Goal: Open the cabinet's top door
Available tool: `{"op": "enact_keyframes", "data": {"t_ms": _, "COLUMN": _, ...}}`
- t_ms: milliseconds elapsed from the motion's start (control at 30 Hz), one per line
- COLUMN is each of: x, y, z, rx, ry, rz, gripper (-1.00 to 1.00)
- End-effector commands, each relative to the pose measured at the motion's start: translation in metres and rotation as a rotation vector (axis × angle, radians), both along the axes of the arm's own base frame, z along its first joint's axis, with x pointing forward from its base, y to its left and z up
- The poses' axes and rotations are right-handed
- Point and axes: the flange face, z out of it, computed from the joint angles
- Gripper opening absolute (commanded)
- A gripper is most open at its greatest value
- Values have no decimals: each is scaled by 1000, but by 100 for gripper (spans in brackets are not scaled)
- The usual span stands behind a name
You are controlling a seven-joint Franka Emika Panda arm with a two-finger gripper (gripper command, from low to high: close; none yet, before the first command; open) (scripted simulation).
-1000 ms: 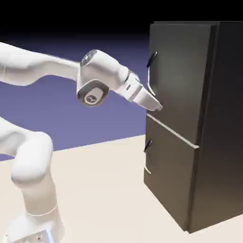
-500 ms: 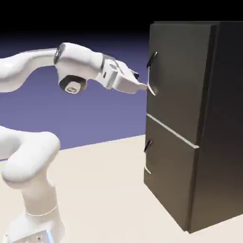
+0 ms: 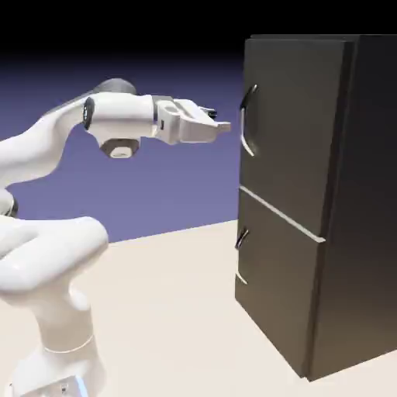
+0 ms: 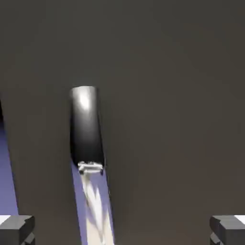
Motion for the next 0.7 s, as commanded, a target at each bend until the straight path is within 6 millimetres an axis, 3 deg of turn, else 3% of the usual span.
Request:
{"op": "enact_keyframes", "data": {"t_ms": 0, "x": 3, "y": 2, "z": -3, "rx": -16, "ry": -14, "rz": 3, "gripper": 0}}
{"op": "enact_keyframes", "data": {"t_ms": 167, "x": 16, "y": 8, "z": -15, "rx": -70, "ry": -56, "rz": 14, "gripper": 0}}
{"op": "enact_keyframes", "data": {"t_ms": 333, "x": 66, "y": 5, "z": -15, "rx": -70, "ry": -56, "rz": 14, "gripper": 0}}
{"op": "enact_keyframes", "data": {"t_ms": 367, "x": 66, "y": 5, "z": -15, "rx": -70, "ry": -56, "rz": 14, "gripper": -100}}
{"op": "enact_keyframes", "data": {"t_ms": 400, "x": 66, "y": 5, "z": -15, "rx": -70, "ry": -56, "rz": 14, "gripper": -100}}
{"op": "enact_keyframes", "data": {"t_ms": 667, "x": -6, "y": -42, "z": -15, "rx": -62, "ry": -66, "rz": 295, "gripper": -100}}
